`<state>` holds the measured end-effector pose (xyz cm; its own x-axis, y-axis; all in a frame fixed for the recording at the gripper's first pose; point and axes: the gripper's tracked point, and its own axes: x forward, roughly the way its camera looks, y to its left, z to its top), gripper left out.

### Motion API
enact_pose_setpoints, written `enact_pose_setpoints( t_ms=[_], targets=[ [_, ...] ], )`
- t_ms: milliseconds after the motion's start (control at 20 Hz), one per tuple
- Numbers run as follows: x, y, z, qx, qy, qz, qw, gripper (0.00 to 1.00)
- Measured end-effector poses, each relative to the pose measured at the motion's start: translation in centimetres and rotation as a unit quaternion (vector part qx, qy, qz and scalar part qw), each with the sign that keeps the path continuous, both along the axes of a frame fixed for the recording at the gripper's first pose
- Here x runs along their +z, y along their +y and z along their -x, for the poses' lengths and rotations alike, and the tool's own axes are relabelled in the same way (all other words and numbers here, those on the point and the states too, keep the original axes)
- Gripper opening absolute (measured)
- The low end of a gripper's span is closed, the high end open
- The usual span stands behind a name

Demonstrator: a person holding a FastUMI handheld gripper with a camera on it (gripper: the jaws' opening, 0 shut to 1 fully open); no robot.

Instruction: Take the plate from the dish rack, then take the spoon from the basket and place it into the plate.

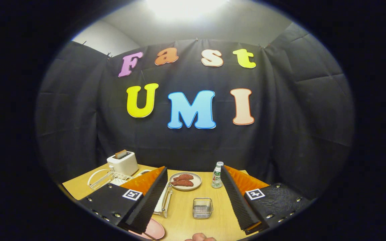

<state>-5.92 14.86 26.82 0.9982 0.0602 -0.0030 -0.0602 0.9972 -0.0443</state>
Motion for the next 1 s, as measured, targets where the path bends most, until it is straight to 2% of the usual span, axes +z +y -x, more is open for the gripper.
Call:
enact_pose_setpoints(
  t_ms=[350,700,1000],
  targets=[
    [-1.7,-4.3,-1.0,-0.014,0.004,-0.021,1.0,0.97],
    [-5.2,-9.0,-4.2,-0.009,0.007,-0.069,0.998,0.97],
    [-9.5,-13.7,-7.5,-0.026,-0.041,-0.071,0.996,0.97]
  ],
)
